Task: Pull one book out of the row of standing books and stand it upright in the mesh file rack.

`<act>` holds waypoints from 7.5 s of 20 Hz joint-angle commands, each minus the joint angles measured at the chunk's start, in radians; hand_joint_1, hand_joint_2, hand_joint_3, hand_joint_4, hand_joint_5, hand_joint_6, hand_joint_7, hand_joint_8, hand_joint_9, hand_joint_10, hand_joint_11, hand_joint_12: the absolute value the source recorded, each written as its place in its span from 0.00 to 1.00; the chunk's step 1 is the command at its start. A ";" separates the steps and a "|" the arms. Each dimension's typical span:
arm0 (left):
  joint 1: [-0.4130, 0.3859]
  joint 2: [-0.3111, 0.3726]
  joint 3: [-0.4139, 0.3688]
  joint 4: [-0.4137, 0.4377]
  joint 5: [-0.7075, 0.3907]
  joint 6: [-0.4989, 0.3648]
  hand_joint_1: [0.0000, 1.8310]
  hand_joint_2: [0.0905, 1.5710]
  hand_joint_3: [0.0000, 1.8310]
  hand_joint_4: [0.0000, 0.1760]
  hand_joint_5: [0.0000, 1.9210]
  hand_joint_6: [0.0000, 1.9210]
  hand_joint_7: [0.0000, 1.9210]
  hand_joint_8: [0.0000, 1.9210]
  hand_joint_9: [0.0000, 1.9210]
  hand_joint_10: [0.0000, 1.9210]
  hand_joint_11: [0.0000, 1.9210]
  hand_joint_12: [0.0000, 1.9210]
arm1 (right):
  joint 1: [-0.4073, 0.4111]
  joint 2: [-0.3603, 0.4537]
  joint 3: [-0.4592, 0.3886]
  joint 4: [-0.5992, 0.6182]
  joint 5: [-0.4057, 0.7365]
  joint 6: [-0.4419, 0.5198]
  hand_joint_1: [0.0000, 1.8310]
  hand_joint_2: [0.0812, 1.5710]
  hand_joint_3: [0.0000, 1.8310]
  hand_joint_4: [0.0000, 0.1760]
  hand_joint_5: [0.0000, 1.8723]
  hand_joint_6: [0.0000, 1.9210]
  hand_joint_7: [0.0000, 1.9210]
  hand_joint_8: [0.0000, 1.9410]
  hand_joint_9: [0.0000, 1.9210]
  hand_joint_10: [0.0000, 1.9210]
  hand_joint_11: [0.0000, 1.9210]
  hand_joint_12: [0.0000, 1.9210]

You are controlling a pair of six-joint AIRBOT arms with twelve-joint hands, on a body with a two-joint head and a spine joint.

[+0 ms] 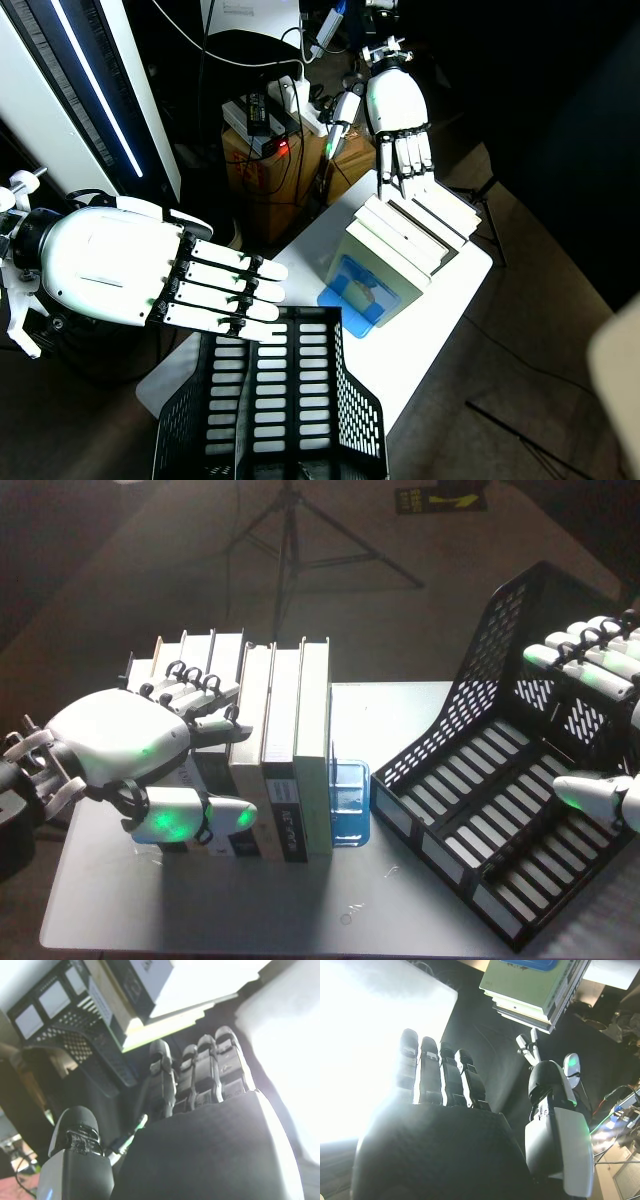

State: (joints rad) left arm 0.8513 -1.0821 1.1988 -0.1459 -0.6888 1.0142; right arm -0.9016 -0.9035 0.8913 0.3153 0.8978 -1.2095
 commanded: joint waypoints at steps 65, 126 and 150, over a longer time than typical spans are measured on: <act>0.297 0.170 -0.135 -0.284 -0.584 -0.072 0.27 0.90 0.00 0.18 0.04 0.01 0.00 0.00 0.00 0.00 0.00 0.00 | 0.273 -0.141 0.090 -0.568 -0.248 0.000 0.38 0.67 0.00 0.00 0.00 0.00 0.00 0.00 0.00 0.00 0.00 0.00; 0.336 0.139 0.000 -0.492 -0.560 -0.142 0.32 0.87 0.00 0.24 0.09 0.00 0.01 0.00 0.00 0.00 0.00 0.00 | 0.452 -0.829 0.553 -0.927 -0.744 0.000 0.57 0.78 0.00 0.00 0.24 0.00 0.19 0.00 0.14 0.01 0.00 0.27; 0.271 0.099 0.062 -0.418 -0.501 -0.161 0.27 0.88 0.00 0.36 0.10 0.00 0.02 0.00 0.00 0.00 0.00 0.00 | 0.424 -0.869 0.626 -0.876 -0.800 0.000 0.49 0.90 0.01 0.03 0.14 0.00 0.16 0.00 0.13 0.00 0.00 0.14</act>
State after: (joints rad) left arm 1.1225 -0.9878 1.2572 -0.5568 -1.0760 0.8551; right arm -0.4660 -1.7779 1.5089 -0.5682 0.0910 -1.2076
